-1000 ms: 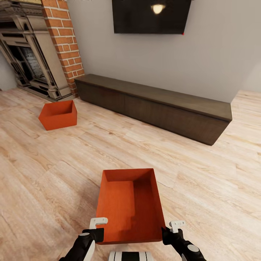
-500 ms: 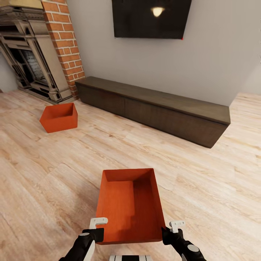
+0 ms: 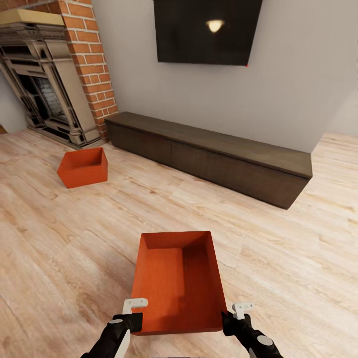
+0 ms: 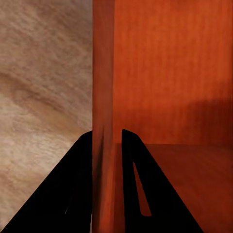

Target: Move the two storage containers from the living room to the garage. In the garage, place one container on the floor and stack the other container on top of it (either order is fine).

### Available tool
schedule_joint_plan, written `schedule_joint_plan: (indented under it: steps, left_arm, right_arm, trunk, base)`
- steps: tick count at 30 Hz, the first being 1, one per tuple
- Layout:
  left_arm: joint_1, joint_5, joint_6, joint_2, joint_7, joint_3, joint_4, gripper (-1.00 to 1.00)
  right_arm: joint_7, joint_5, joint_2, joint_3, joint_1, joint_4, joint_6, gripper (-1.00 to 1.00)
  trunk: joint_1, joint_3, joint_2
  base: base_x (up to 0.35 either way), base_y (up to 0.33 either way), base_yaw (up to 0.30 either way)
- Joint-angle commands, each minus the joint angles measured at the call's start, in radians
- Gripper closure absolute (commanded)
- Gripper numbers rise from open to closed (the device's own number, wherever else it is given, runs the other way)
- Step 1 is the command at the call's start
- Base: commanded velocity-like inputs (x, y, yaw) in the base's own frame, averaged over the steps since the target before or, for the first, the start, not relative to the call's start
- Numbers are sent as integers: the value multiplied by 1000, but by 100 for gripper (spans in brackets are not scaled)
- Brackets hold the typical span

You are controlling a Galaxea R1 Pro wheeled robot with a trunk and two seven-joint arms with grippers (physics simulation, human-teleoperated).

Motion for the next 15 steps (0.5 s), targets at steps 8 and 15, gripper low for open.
schedule_joint_plan:
  steps: [8,15]
  left_arm:
    - [0,-20,8,1,10,1,-2,100]
    - [0,-20,8,1,10,1,-2,100]
  right_arm:
    - [0,-8,-2,4,0,-2,4,100]
    - [0,-8,-2,4,0,-2,4,100]
  trunk:
    - [-31,38,56]
    - [-58,71,105]
  base:
    - [0,0,5]
    - [0,0,90]
